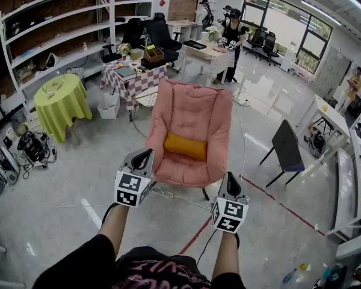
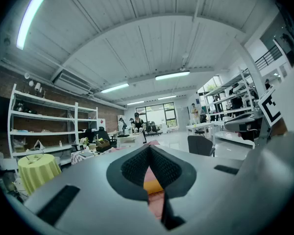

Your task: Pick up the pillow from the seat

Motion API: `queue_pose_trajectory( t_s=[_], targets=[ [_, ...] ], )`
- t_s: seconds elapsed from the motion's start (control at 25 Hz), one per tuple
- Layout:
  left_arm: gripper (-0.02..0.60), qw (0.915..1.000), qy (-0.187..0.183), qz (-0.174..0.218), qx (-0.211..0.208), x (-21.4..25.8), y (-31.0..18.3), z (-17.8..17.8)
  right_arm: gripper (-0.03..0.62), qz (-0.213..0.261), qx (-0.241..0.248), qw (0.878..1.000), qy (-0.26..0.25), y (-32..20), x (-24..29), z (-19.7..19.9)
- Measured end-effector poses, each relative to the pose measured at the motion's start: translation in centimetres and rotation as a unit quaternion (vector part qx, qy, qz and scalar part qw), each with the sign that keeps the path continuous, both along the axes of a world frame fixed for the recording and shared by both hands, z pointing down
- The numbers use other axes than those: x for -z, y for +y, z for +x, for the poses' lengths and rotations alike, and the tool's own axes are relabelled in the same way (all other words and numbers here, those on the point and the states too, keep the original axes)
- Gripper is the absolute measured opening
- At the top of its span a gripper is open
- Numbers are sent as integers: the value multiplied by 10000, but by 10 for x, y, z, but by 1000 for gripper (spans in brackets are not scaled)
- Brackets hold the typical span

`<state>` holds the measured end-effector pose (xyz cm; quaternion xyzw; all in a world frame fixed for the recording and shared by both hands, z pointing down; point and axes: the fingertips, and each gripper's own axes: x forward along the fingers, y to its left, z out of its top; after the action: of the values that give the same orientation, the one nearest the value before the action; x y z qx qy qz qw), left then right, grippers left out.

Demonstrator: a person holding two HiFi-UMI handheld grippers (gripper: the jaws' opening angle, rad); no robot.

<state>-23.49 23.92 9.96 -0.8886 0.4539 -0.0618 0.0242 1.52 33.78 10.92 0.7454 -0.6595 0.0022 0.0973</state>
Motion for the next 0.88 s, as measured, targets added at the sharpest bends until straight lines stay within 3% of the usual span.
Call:
queue_pose_trajectory(
  t_s=[0.52, 0.88],
  targets=[
    [9, 9999, -45, -96, -27, 1, 11, 18, 20, 99, 88, 9998, -139, 8, 2, 13],
    [9, 9997, -210, -110, 69, -13, 40, 46, 20, 154, 131, 9994, -276, 30, -13, 43]
  ],
)
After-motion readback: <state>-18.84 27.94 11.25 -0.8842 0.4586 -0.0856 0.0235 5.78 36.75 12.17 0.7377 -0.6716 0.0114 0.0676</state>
